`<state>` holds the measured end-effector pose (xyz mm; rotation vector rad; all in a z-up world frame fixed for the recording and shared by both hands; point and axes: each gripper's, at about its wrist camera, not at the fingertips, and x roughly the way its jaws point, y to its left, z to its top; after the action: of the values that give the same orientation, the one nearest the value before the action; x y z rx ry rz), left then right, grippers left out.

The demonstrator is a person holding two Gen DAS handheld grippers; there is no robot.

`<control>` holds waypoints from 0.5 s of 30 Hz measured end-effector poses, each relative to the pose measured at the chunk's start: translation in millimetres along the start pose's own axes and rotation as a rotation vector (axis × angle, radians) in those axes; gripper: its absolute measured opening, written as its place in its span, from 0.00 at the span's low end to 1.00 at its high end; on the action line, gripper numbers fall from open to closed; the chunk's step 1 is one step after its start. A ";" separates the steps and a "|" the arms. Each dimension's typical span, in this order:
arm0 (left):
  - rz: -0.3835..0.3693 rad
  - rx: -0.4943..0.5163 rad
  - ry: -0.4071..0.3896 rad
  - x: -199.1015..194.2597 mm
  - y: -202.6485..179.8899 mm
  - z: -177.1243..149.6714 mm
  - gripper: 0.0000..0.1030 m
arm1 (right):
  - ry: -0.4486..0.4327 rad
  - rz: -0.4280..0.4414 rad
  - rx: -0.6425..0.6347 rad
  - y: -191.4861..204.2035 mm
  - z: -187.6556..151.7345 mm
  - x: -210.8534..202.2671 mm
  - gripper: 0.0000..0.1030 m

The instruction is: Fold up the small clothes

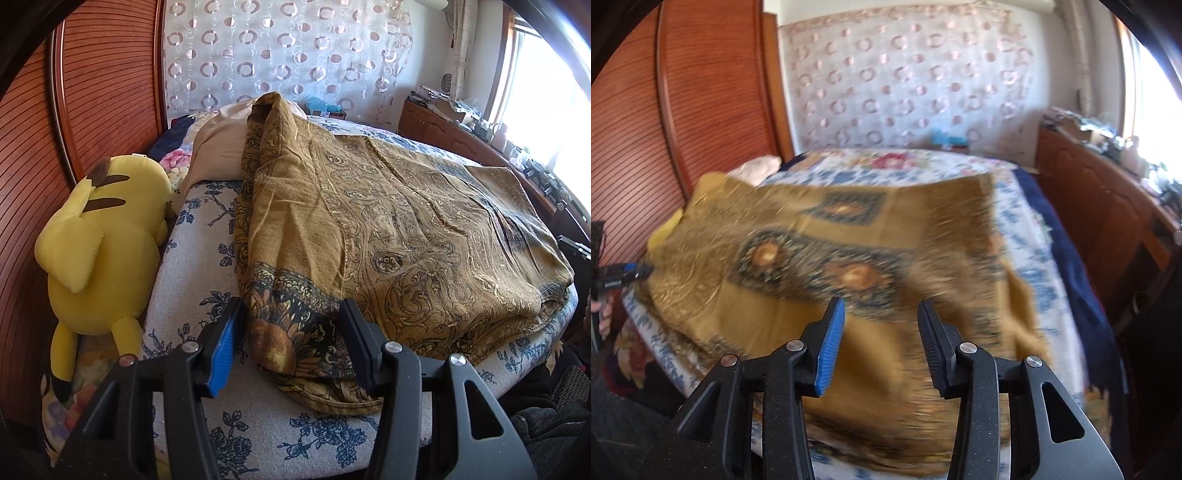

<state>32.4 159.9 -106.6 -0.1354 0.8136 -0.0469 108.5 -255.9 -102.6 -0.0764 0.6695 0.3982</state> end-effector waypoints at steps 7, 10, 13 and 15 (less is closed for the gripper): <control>0.001 0.003 -0.004 -0.4 -0.7 -0.4 0.51 | 0.068 0.029 -0.039 24.9 -16.6 28.8 0.40; 0.000 0.001 -0.004 -0.4 -0.8 -0.8 0.51 | 0.091 0.022 -0.040 24.7 -21.0 35.8 0.41; -0.013 -0.004 -0.008 -0.8 -0.3 -1.2 0.51 | 0.095 0.019 -0.044 25.3 -26.5 38.9 0.47; -0.041 -0.014 -0.011 -1.7 1.5 -0.4 0.51 | 0.092 0.005 -0.080 30.4 -29.3 38.7 0.54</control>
<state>31.0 161.5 -105.9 -0.1650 0.8006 -0.0787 107.1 -220.7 -147.6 -0.1695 0.7441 0.4286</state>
